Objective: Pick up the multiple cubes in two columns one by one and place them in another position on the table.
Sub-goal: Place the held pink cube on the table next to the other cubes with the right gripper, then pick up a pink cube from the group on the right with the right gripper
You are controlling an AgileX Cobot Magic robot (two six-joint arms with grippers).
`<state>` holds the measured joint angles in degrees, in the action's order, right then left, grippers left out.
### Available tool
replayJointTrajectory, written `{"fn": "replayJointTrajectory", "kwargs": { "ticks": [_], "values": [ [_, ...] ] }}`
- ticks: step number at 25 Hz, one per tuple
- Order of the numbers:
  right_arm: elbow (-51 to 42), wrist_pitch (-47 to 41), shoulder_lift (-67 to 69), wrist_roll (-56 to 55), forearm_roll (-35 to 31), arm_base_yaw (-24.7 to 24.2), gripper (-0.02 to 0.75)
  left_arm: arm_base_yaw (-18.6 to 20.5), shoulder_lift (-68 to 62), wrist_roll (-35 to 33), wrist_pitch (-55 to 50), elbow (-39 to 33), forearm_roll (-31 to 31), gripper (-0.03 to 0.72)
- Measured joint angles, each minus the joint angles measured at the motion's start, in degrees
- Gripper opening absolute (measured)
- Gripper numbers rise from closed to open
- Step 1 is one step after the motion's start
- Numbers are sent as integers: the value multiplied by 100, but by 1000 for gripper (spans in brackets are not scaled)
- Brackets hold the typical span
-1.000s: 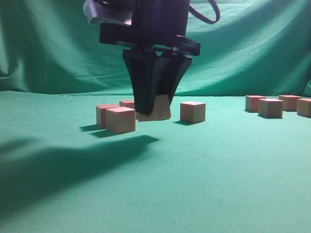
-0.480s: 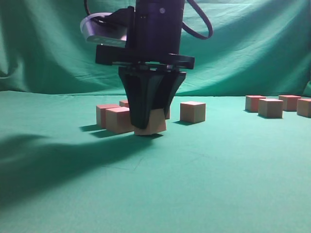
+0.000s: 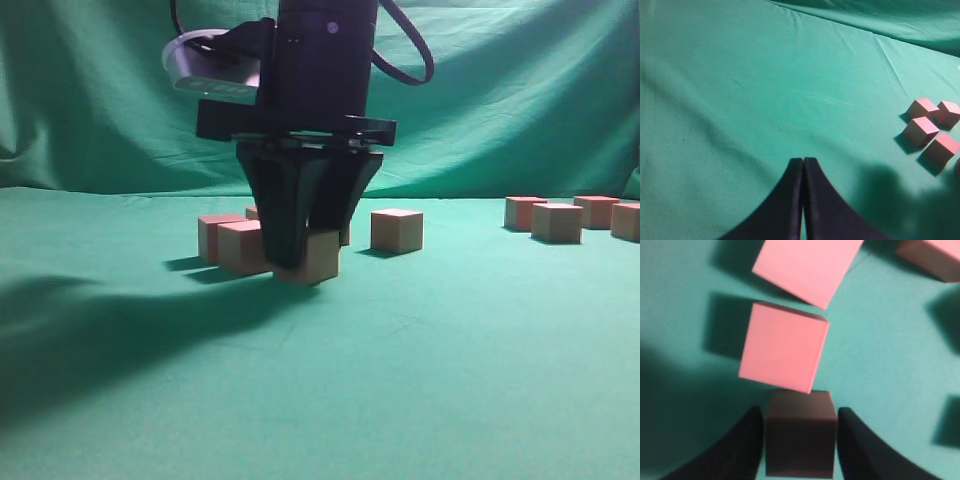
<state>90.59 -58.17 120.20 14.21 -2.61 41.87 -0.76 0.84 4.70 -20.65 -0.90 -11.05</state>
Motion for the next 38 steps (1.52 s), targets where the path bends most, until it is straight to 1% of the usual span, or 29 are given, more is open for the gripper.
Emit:
{"fn": "replayJointTrajectory", "kwargs": {
  "ticks": [1, 2, 3, 4, 7, 10, 11, 15, 18, 19, 21, 24, 25, 26, 27, 28, 29, 30, 31, 32, 34, 38],
  "values": [
    [0, -14, 0, 0, 0, 0, 334, 0, 0, 0, 0, 0, 0, 0],
    [0, -37, 0, 0, 0, 0, 333, 0, 0, 0, 0, 0, 0, 0],
    [0, -49, 0, 0, 0, 0, 396, 0, 0, 0, 0, 0, 0, 0],
    [0, -72, 0, 0, 0, 0, 426, 0, 0, 0, 0, 0, 0, 0],
    [0, -154, 0, 0, 0, 0, 550, 0, 0, 0, 0, 0, 0, 0],
    [71, -384, 0, -12, -10, 0, 645, 0, 0, 0, 0, 0, 0, 0],
    [147, -512, 0, -12, -10, 0, 634, 0, 0, 0, 0, 0, 0, 0],
    [610, -1045, 0, -36, -10, 0, 634, 0, 0, 0, 0, 0, 0, 0],
    [978, -1132, 0, -76, 1, 0, 634, 0, 0, 0, 0, 0, 0, 0],
    [1110, -1147, 0, -148, 32, 0, 675, 0, 0, 0, 0, 0, 0, 0],
    [1324, -1156, -43, -323, 141, 0, 659, 0, 0, 0, 0, 0, 0, 0],
    [1425, -1206, -316, -541, 525, 0, 659, 0, 0, 0, 0, 0, 0, 0],
    [1425, -1247, -614, -841, 995, -14, 659, 0, 0, 0, 0, 0, 0, 0],
    [1425, -1247, -751, -1003, 1165, -58, 659, 0, 0, 0, 0, 0, 0, 0],
    [1425, -1247, -947, -1200, 1343, -126, 659, 0, 0, 0, 0, 0, 0, 0],
    [1404, -1247, -1092, -1363, 1410, -214, 619, 0, 0, 0, 0, 0, 0, 0],
    [1365, -1258, -1261, -1496, 1445, -347, 599, 0, 0, 0, 0, 0, 0, 0],
    [1355, -1273, -1383, -1596, 1468, -477, 601, 0, 0, 0, 0, 0, 0, 0],
    [1315, -1273, -1524, -1695, 1468, -648, 549, 0, 0, 0, 0, 0, 0, 0],
    [1258, -1273, -1659, -1765, 1468, -823, 538, 0, 0, 0, 0, 0, 0, 0],
    [1097, -1284, -1885, -1824, 1469, -1153, 547, 0, 0, 0, 0, 0, 0, 0],
    [492, -1288, -2278, -1861, 1490, -1858, 547, 0, 0, 0, 0, 0, 0, 0]
  ]
}}
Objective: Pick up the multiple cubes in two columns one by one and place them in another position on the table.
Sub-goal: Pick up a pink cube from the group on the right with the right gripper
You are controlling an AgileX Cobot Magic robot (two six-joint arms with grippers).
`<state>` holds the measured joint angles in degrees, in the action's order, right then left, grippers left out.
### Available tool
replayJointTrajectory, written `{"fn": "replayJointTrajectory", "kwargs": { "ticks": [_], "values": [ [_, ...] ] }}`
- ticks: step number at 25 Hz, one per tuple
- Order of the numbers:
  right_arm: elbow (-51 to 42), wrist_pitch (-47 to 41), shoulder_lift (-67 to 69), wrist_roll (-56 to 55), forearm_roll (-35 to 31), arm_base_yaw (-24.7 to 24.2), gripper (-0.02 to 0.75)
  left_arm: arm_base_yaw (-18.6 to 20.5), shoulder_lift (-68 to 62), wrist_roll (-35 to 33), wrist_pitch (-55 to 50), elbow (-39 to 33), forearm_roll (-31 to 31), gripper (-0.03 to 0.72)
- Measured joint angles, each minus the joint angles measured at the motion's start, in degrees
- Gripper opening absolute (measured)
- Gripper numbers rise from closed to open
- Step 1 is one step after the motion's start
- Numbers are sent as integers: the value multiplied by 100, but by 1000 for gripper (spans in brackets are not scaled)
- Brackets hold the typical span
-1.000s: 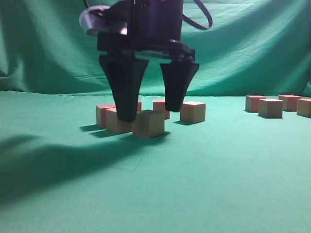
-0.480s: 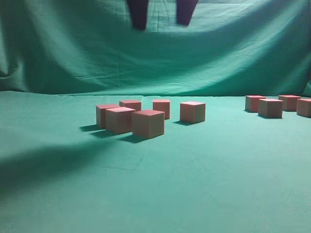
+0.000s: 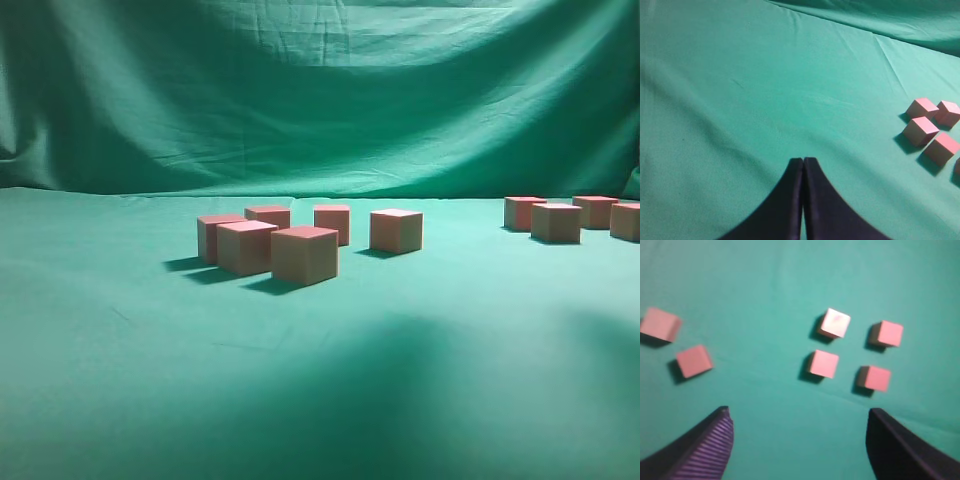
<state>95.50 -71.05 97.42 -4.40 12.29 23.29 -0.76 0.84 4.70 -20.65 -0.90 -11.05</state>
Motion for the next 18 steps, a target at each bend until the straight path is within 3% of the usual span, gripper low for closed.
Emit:
{"fn": "replayJointTrajectory", "kwargs": {
  "ticks": [6, 10, 18],
  "values": [
    [-1098, 1, -85, -217, -34, -765, 547, 0, 0, 0, 0, 0, 0, 0],
    [-1557, 394, 101, -330, -243, -864, 547, 0, 0, 0, 0, 0, 0, 0],
    [-1592, 1656, 960, -389, -491, -886, 547, 0, 0, 0, 0, 0, 0, 0]
  ]
}}
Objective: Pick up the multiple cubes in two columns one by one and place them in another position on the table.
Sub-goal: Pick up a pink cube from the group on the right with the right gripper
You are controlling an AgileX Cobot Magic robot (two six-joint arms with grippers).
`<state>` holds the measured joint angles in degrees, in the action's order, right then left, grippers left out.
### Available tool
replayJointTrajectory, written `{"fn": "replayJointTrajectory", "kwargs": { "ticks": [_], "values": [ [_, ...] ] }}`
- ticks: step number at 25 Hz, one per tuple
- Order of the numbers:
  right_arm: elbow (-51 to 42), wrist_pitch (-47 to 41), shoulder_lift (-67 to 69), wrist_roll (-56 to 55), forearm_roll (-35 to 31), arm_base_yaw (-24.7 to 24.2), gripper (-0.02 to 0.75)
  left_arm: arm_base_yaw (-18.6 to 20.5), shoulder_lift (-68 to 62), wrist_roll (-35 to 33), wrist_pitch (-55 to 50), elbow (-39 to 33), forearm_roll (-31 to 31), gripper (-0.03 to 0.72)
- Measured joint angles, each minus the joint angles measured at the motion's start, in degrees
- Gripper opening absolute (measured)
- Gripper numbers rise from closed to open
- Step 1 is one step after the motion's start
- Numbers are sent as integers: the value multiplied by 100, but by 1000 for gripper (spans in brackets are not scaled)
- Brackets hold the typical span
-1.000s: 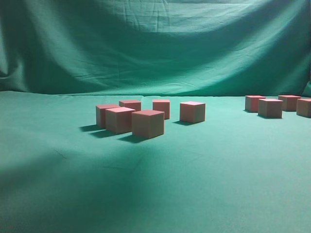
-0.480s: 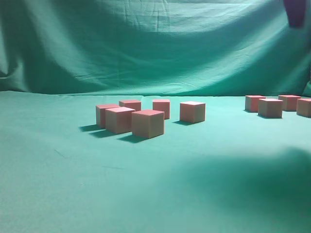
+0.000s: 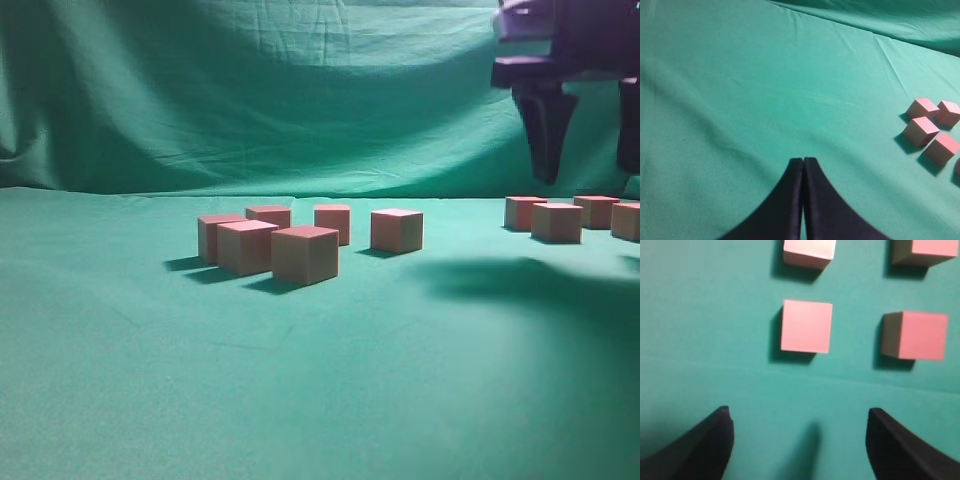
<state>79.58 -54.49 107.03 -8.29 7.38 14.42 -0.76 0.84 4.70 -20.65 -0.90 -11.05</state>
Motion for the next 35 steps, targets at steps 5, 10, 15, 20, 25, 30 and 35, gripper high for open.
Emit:
{"fn": "replayJointTrajectory", "kwargs": {
  "ticks": [5, 10, 15, 20, 25, 30, 35],
  "values": [
    [206, 310, 472, -23, 12, -35, 547, 0, 0, 0, 0, 0, 0, 0],
    [648, 424, 907, -33, 193, -43, 547, 0, 0, 0, 0, 0, 0, 0],
    [944, 437, 1246, -56, 274, -43, 547, 0, 0, 0, 0, 0, 0, 0],
    [985, 467, 1417, -56, 288, -43, 547, 0, 0, 0, 0, 0, 0, 0],
    [985, 510, 1445, -67, 288, -43, 348, 0, 0, 0, 0, 0, 0, 0],
    [1117, 292, 1445, -90, 288, -43, 255, 0, 0, 0, 0, 0, 0, 0],
    [1554, -432, 1268, -124, 288, 35, 255, 0, 0, 0, 0, 0, 0, 0]
  ]
}}
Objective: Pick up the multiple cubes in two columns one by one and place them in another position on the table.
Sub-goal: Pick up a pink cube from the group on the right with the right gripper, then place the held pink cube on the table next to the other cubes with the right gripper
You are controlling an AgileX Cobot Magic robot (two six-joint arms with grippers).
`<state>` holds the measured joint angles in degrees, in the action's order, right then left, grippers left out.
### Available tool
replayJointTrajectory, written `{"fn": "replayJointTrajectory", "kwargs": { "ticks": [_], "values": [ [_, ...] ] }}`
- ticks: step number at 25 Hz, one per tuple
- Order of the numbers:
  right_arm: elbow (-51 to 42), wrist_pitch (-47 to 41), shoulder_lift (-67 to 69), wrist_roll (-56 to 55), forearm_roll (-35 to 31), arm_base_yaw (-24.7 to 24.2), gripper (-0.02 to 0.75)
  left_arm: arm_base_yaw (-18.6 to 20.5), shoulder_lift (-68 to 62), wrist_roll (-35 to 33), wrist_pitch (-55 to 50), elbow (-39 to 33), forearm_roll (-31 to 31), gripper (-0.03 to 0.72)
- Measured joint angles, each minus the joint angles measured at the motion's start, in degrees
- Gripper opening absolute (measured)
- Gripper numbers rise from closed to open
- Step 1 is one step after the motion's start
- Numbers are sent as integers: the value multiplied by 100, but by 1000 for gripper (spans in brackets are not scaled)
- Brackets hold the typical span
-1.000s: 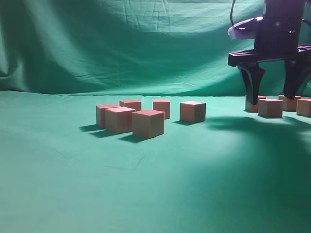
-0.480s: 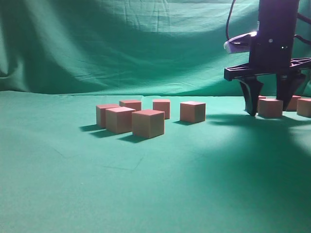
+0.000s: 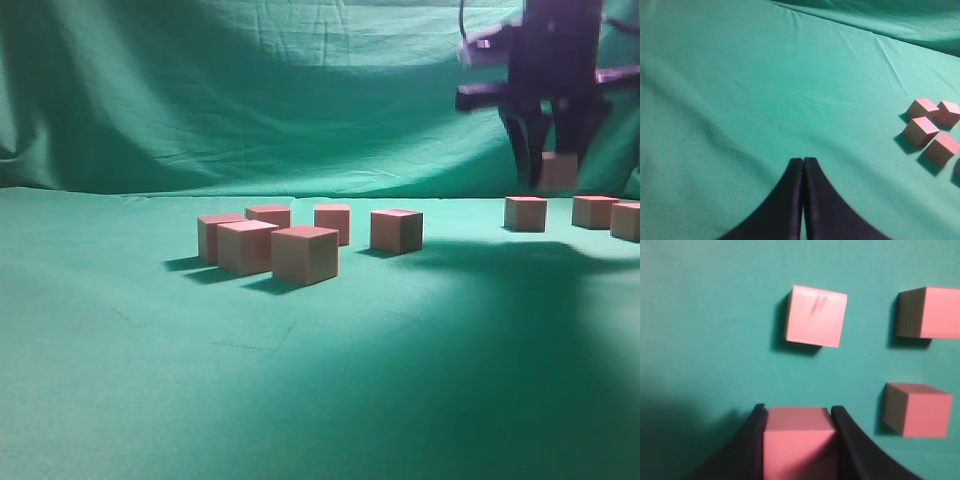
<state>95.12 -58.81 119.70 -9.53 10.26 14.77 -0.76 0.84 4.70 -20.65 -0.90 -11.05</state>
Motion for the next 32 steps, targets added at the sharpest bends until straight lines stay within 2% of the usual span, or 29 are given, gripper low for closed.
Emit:
{"fn": "replayJointTrajectory", "kwargs": {
  "ticks": [6, 10, 14, 18, 23, 28, 32],
  "values": [
    [158, -972, -825, -41, -140, 480, 255, 0, 0, 0, 0, 0, 0, 0],
    [21, -1124, -1240, -108, -264, 813, 255, 0, 0, 0, 0, 0, 0, 0],
    [-561, -1143, -1726, -311, -329, 1117, 255, 0, 0, 0, 0, 0, 0, 0],
    [-1330, -830, -2192, -473, -539, 1477, 255, 0, 0, 0, 0, 0, 0, 0],
    [-2178, -325, -2499, -812, -575, 2171, 255, 0, 0, 0, 0, 0, 0, 0],
    [-2628, 403, -2499, -990, -587, 2976, 255, 0, 0, 0, 0, 0, 0, 0],
    [-2629, 898, -2417, -1167, -598, 3325, 255, 0, 0, 0, 0, 0, 0, 0]
  ]
}}
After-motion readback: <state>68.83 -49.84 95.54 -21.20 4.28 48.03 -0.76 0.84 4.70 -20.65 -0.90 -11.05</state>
